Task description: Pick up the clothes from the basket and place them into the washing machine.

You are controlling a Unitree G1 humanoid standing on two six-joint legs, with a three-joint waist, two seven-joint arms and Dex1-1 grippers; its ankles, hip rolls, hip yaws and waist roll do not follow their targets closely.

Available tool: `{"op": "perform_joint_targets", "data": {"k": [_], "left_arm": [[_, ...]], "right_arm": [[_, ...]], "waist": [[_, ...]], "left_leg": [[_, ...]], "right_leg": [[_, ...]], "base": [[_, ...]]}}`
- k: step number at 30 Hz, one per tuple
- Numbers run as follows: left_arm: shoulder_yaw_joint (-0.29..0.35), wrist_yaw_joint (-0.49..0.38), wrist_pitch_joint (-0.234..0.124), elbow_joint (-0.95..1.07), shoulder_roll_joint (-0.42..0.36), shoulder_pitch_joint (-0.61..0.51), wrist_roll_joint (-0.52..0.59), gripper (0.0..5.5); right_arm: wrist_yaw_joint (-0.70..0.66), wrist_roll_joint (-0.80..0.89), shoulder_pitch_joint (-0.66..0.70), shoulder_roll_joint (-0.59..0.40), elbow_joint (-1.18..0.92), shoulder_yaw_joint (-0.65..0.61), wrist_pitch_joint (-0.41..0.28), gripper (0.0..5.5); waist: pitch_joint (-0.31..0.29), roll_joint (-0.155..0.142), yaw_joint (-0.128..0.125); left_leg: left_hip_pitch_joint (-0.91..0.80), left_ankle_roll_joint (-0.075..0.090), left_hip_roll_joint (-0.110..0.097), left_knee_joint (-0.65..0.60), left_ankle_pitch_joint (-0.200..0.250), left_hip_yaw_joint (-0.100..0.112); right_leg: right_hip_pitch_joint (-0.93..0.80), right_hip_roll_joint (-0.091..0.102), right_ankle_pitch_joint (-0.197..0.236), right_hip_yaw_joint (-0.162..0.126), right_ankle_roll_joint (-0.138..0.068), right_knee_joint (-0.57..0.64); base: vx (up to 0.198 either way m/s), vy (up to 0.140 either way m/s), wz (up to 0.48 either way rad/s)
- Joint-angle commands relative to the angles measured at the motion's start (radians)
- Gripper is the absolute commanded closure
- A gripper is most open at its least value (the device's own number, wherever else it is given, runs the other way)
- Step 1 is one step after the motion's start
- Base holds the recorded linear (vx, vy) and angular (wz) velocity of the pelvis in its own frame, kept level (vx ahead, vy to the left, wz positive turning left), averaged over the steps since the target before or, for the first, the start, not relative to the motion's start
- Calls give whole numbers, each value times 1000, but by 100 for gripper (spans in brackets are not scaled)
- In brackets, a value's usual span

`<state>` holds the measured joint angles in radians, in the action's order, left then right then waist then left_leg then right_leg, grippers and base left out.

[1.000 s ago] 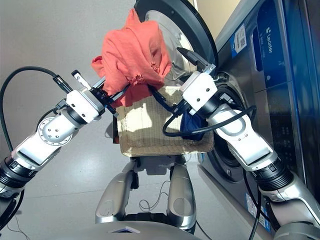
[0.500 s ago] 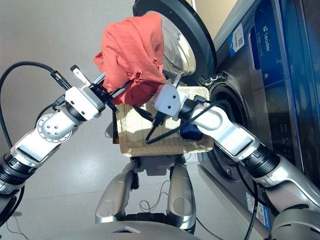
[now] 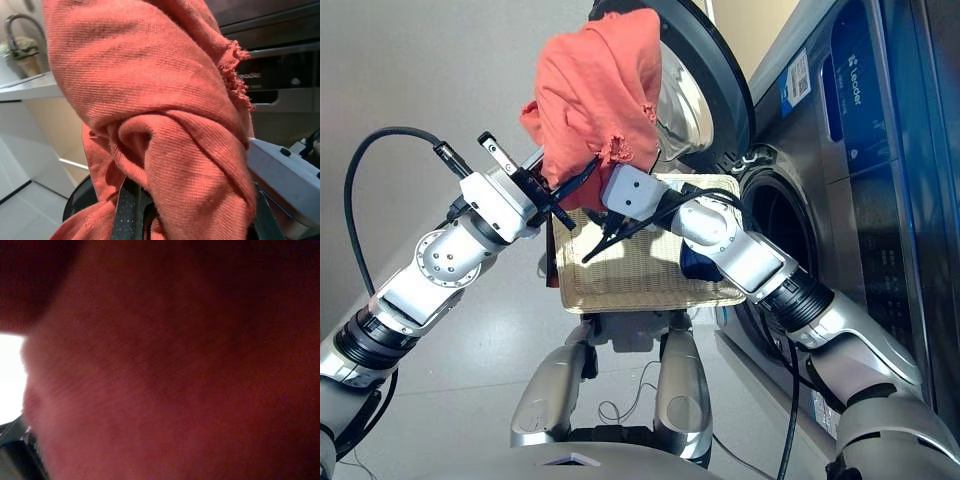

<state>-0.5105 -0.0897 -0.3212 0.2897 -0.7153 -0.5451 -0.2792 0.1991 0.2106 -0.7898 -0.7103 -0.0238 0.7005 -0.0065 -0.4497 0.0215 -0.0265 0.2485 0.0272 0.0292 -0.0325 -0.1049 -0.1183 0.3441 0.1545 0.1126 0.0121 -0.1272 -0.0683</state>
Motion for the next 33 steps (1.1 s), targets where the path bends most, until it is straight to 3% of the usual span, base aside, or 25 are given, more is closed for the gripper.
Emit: {"op": "perform_joint_targets", "data": {"k": [1, 14, 20, 33], "left_arm": [[-35, 4, -56, 59, 28, -21, -33, 550], [-41, 2, -61, 27, -4, 23, -28, 550], [-65, -7, -63, -19, -36, 37, -6, 550], [-119, 1, -73, -61, -87, 31, 28, 550]], "right_arm": [[-32, -4, -84, 57, -108, -37, -90, 0], [-33, 115, -92, -25, -279, -73, -152, 0], [12, 219, -147, -88, -339, -26, -158, 0], [-33, 249, -132, -76, -336, -29, -204, 0]], "waist": [[73, -57, 13], [76, -70, 7], [80, -78, 8], [85, -72, 7]], "left_leg": [[-27, 56, -20, -34, -5, -14], [-31, 55, -15, -28, -1, -20], [-32, 57, -13, -28, 0, -26], [-33, 56, -13, -26, 0, -30]], "right_leg": [[-9, 19, 29, 27, -58, 16], [-5, 13, 26, 33, -58, 11], [-2, 12, 24, 35, -59, 6], [0, 13, 26, 35, -61, 6]], "base": [[0, 0, 0], [0, 0, 0], [0, 0, 0], [0, 0, 0]]}}
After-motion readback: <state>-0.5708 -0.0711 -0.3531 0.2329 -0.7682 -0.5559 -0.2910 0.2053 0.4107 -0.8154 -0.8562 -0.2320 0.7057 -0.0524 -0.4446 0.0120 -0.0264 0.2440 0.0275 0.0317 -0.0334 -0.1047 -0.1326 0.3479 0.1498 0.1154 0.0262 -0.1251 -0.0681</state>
